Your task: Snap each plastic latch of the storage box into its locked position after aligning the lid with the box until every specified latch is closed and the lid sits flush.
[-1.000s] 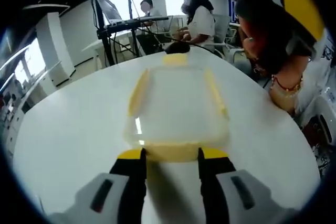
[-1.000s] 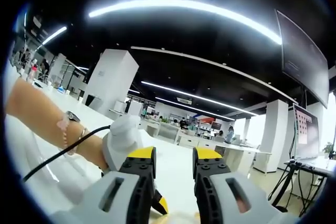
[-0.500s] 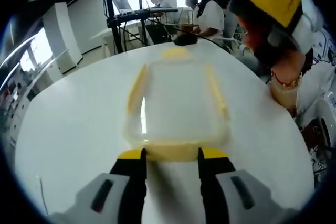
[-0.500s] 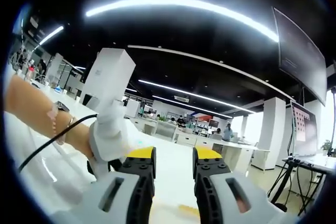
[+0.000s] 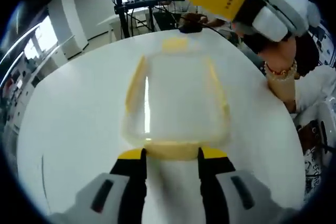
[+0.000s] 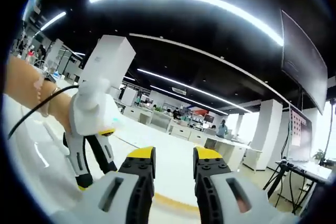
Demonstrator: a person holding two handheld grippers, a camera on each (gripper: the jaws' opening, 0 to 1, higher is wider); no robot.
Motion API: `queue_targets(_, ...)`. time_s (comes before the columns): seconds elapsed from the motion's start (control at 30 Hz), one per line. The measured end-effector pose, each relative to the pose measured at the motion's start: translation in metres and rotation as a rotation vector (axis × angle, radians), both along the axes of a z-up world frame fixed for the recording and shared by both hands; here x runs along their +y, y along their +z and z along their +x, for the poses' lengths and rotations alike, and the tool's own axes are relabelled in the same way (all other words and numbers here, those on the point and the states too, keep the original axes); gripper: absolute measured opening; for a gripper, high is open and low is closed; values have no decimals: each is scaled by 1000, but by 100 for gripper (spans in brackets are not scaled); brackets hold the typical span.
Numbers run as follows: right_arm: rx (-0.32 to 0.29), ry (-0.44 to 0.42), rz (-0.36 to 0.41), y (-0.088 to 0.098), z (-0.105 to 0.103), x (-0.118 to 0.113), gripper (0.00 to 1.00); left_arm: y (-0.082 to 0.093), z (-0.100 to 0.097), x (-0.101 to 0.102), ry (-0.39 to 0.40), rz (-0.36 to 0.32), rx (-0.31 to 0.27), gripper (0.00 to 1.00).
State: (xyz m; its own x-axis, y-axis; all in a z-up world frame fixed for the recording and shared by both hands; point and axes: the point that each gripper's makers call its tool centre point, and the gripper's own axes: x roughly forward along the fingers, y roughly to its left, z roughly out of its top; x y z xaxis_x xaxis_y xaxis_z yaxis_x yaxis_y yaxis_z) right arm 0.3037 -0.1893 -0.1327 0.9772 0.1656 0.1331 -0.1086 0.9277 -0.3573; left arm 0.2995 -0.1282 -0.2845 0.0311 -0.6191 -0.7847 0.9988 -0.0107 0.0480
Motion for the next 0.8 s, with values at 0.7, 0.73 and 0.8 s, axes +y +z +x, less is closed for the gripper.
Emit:
queue_targets(0.7,179,-18,-249,0,-3,-45,28,-10,-16,28,46,146,41,37)
queue_targets(0.73,188,-14,-260,-1,-3,-47,28,-11,-17,29,51,152,42,37)
queue_targets(0.8,201,-20,-304,0,-3,-53,28,-13,-19,29,58,164,39,37)
